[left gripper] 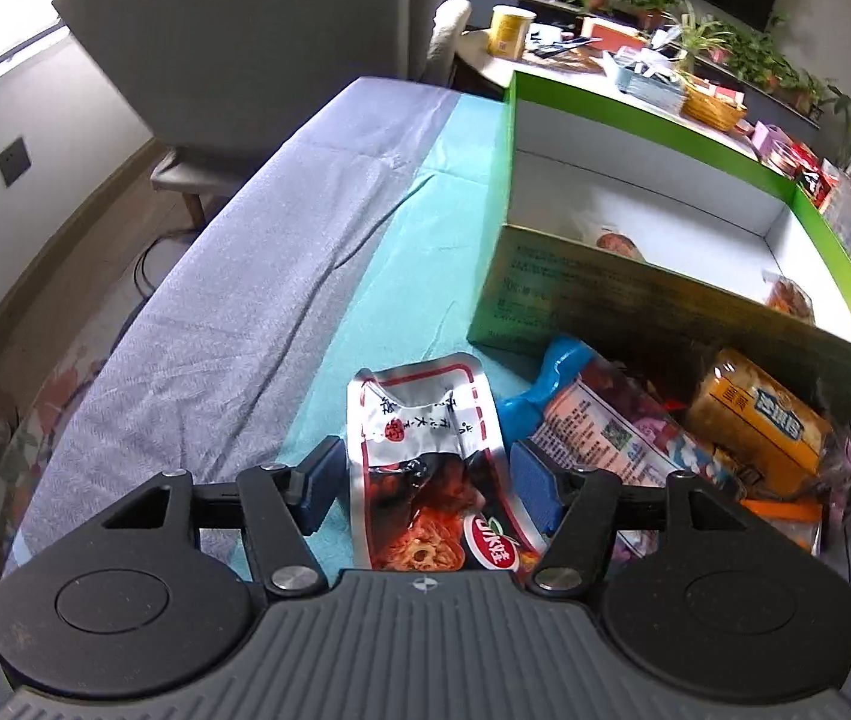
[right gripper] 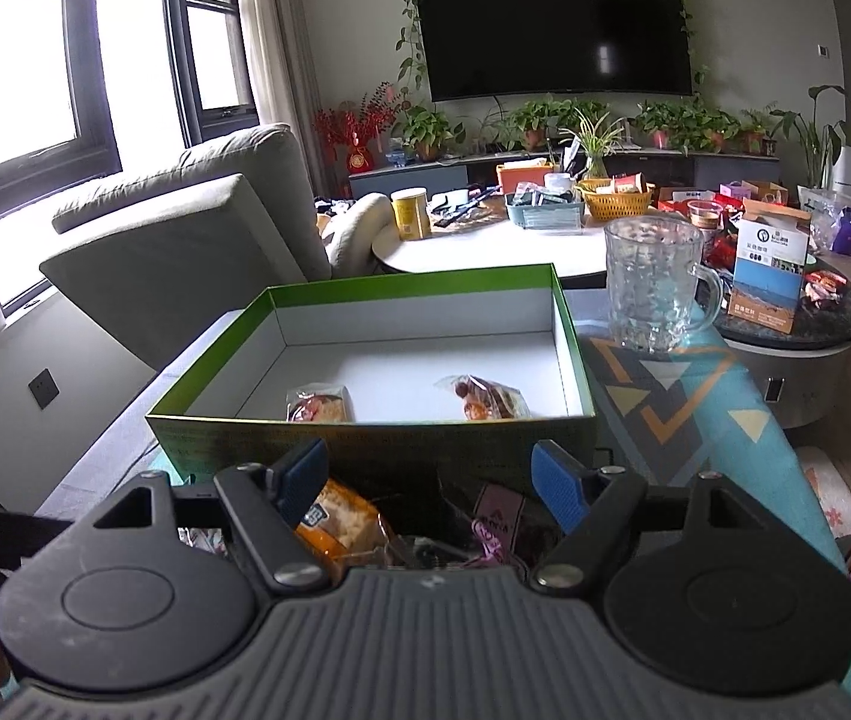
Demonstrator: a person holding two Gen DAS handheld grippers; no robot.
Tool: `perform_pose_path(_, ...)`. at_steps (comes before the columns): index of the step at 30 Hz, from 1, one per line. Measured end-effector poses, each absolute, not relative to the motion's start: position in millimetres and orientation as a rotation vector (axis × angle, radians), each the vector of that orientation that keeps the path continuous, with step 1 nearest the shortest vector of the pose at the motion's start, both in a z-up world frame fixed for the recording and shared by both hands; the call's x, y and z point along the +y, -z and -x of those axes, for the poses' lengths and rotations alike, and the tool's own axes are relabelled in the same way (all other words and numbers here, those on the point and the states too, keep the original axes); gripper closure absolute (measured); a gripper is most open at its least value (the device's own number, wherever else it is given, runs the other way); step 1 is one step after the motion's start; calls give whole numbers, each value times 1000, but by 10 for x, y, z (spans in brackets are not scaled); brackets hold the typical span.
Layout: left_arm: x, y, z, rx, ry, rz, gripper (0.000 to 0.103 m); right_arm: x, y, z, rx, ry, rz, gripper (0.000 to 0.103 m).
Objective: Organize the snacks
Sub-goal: 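Grasp the red-and-white jerky pouch with the left tool while the right tool grasps a dark red pack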
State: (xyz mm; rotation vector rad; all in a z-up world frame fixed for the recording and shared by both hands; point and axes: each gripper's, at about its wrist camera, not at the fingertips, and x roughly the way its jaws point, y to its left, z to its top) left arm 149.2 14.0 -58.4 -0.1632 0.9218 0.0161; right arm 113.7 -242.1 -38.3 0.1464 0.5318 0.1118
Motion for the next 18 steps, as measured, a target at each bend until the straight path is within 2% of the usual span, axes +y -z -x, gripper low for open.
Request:
perform_pose_path(8,66,612,-1516,895,-44,117,39,-2343,415,-1034,531,-173,-113,48)
perform_pose_path(11,81,622,-1480,872,-22,95,44,-2269,421,-985,527,-229,-77,48)
perform_pose_path(18,232,601,-1304,888,11,74,44,-2074,526,-793,547,-364,52,48)
